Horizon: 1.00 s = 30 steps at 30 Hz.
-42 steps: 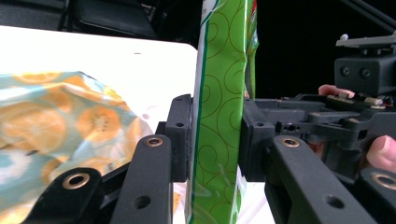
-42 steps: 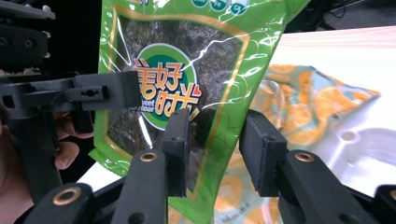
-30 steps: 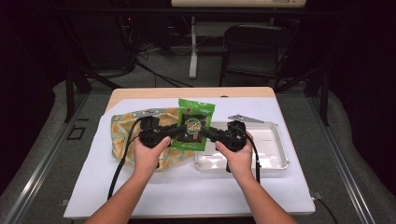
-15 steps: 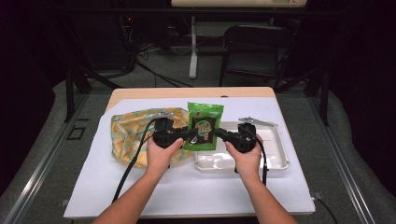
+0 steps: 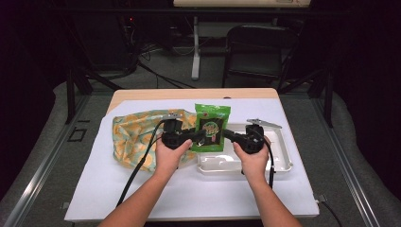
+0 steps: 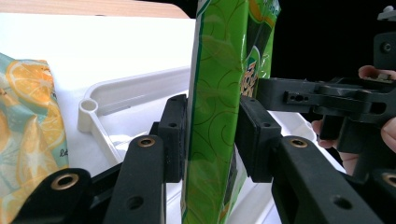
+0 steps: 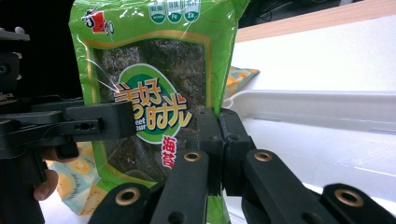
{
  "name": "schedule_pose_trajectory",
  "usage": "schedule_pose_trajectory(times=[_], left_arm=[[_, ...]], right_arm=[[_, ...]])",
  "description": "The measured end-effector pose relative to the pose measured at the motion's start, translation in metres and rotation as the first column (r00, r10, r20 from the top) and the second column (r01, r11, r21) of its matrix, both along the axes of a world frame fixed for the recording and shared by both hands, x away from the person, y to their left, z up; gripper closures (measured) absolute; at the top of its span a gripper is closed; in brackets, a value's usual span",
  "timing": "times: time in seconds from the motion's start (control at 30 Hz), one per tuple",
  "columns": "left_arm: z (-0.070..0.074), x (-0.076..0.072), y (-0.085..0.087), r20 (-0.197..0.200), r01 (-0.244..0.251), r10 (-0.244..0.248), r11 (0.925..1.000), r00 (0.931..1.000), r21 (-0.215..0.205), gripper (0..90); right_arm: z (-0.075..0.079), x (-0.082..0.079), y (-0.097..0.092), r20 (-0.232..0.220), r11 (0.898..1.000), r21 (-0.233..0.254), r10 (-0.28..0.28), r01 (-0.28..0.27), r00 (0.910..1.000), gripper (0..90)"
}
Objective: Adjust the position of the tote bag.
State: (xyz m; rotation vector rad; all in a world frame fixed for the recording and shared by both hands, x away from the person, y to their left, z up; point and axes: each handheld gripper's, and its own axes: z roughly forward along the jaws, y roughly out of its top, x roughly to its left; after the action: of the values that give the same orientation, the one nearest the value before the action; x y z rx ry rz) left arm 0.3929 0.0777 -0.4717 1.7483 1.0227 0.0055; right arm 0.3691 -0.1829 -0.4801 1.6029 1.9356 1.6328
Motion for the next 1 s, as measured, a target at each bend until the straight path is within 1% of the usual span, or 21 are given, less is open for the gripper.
schedule_pose_trajectory(times=[0.07, 0.13, 0.2, 0.27, 0.3, 0.4, 0.43, 0.53, 0.6, 0.63, 0.7, 0.77, 0.87, 0.93, 0.97, 1.0], left_arm=[[-0.001, 0.001, -0.002, 0.006, -0.001, 0.001, 1.0, 1.0, 0.008, 65.1], [-0.002, 0.001, -0.005, 0.006, -0.008, 0.008, 1.0, 0.9999, 0.001, 64.4], [-0.002, 0.002, -0.008, 0.014, -0.009, 0.009, 0.9998, 0.9999, 0.016, 63.5], [-0.004, 0.002, -0.01, 0.02, -0.011, 0.011, 0.9997, 0.9997, 0.021, 63.1], [-0.004, 0.002, -0.011, 0.017, -0.014, 0.014, 0.9997, 0.9998, 0.022, 63.0], [-0.006, 0.004, -0.015, 0.019, -0.021, 0.02, 0.9993, 0.9996, 0.03, 62.5], [-0.007, 0.005, -0.017, 0.021, -0.024, 0.023, 0.9989, 0.9995, 0.04, 62.4], [-0.008, 0.006, -0.021, 0.031, -0.027, 0.025, 0.998, 0.9992, 0.057, 61.9], [-0.009, 0.006, -0.024, 0.05, -0.035, 0.031, 0.9963, 0.9983, 0.079, 61.2], [-0.01, 0.006, -0.025, 0.055, -0.038, 0.033, 0.9955, 0.9979, 0.087, 60.7], [-0.01, 0.007, -0.026, 0.063, -0.045, 0.039, 0.9939, 0.9973, 0.101, 60.3], [-0.009, 0.009, -0.028, 0.067, -0.053, 0.045, 0.9913, 0.9967, 0.12, 60.0], [-0.009, 0.01, -0.03, 0.072, -0.068, 0.058, 0.988, 0.9957, 0.139, 59.3], [-0.01, 0.012, -0.032, 0.073, -0.069, 0.059, 0.9871, 0.9956, 0.144, 58.9], [-0.011, 0.014, -0.032, 0.069, -0.069, 0.06, 0.9871, 0.9958, 0.145, 58.8], [-0.012, 0.015, -0.033, 0.063, -0.068, 0.059, 0.9872, 0.9962, 0.144, 58.6]], right_arm=[[-0.001, 0.001, -0.001, -0.004, 1.0, 0.005, -0.007, 0.007, 1.0, 89.2], [0.0, 0.001, -0.003, -0.004, 1.0, -0.004, -0.016, 0.016, 0.9999, 89.2], [0.0, 0.0, -0.004, 0.0, 1.0, -0.01, -0.02, 0.02, 0.9998, 89.2], [0.0, 0.0, -0.005, 0.001, 1.0, -0.013, -0.026, 0.026, 0.9997, 89.2], [0.0, 0.0, -0.006, 0.0, 0.999, -0.022, -0.023, 0.023, 0.9997, 89.2], [-0.002, 0.001, -0.008, -0.002, 0.999, -0.024, -0.034, 0.034, 0.9994, 89.2], [-0.002, 0.001, -0.009, -0.005, 0.999, -0.035, -0.032, 0.032, 0.9995, 89.2], [-0.003, 0.001, -0.011, -0.004, 0.998, -0.044, -0.047, 0.047, 0.9989, 89.2], [-0.003, 0.002, -0.012, -0.006, 0.998, -0.049, -0.05, 0.05, 0.9987, 89.3], [-0.003, 0.002, -0.012, -0.013, 0.997, -0.054, -0.049, 0.048, 0.9987, 89.3], [-0.004, 0.003, -0.012, -0.011, 0.997, -0.062, -0.053, 0.053, 0.9985, 89.3], [-0.003, 0.004, -0.011, -0.012, 0.996, -0.071, -0.053, 0.052, 0.9985, 89.3], [-0.003, 0.005, -0.01, -0.013, 0.995, -0.08, -0.059, 0.057, 0.9982, 89.3], [-0.003, 0.007, -0.009, -0.014, 0.993, -0.094, -0.067, 0.066, 0.9976, 89.4], [-0.002, 0.008, -0.01, -0.018, 0.994, -0.097, -0.06, 0.058, 0.998, 89.4], [-0.002, 0.009, -0.009, -0.022, 0.992, -0.107, -0.068, 0.065, 0.9974, 89.4]])
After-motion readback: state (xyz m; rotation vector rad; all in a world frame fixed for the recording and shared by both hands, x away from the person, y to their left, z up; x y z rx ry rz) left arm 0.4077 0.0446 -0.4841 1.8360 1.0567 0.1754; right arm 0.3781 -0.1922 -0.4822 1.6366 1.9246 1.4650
